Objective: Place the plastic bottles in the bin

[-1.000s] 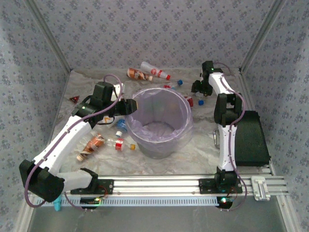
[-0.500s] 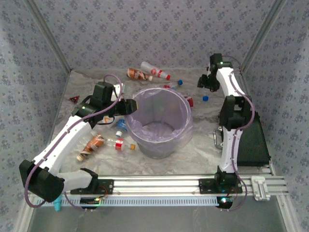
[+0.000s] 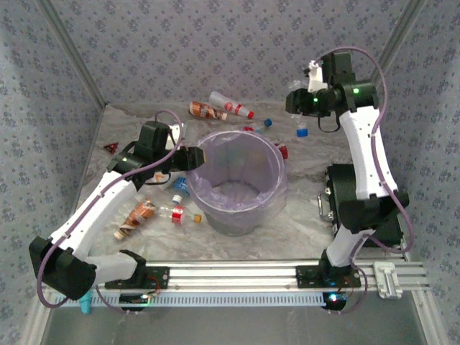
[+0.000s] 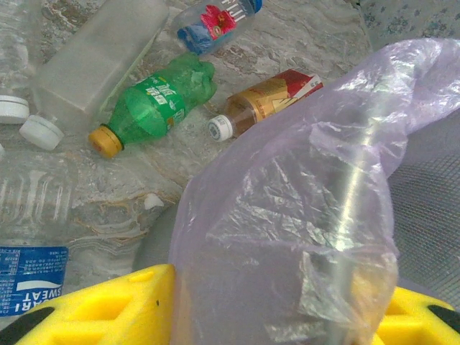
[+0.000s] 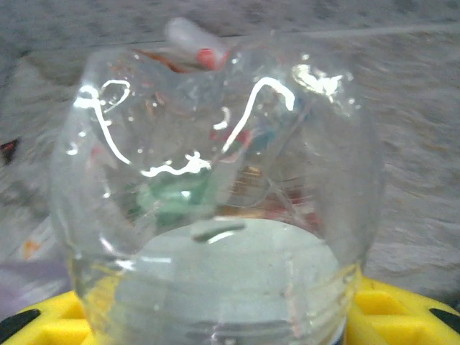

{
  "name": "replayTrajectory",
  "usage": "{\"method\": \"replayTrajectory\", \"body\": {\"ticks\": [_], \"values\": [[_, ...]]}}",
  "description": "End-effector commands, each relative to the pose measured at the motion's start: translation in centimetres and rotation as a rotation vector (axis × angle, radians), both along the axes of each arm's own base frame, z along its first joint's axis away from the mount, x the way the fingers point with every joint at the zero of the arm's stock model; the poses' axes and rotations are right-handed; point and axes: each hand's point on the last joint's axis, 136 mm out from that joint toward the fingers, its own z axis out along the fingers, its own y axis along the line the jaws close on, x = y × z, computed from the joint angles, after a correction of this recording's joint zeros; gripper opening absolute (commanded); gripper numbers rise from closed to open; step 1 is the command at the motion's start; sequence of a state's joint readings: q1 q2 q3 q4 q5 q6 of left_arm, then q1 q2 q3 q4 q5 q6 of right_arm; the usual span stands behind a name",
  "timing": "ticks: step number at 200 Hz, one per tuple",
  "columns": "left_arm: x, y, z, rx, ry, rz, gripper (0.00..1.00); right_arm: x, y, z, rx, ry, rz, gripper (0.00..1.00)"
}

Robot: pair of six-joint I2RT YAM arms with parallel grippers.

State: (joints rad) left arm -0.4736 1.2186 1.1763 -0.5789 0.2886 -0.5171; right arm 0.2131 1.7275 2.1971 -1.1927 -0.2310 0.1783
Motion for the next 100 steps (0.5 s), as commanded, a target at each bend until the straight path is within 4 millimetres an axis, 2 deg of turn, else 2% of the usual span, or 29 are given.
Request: {"method": "replayTrajectory", "body": {"ticks": [1,20,46,65,100], "values": [[0.1,-0.1,0.1,0.020,-0.010,-0.014,0.50,-4.0,3.8,1.9,-0.033,-0.026,0.142,0.45],[0.1,-0.2,0.1,0.014,-0.012,-0.015,0.50,-6.7,8.0,1.8,-0.073,-0.023,0.287,0.43],[0.0,-0.3,0.0,0.011,-0.009,-0.013,0.49,-9.9,12.3,-0.6,-0.167,0.021,0.436,0.41],[0.0,-0.2,0.1,0.010,-0.015,-0.008,0.49,-11.5,14.7,-3.1,-0.221,0.074,0.512,0.40],[0.0,0.0,0.3,0.013,-0.023,0.002,0.49,-13.6,17.1,-8.1,-0.301,0.177,0.579,0.39]]}}
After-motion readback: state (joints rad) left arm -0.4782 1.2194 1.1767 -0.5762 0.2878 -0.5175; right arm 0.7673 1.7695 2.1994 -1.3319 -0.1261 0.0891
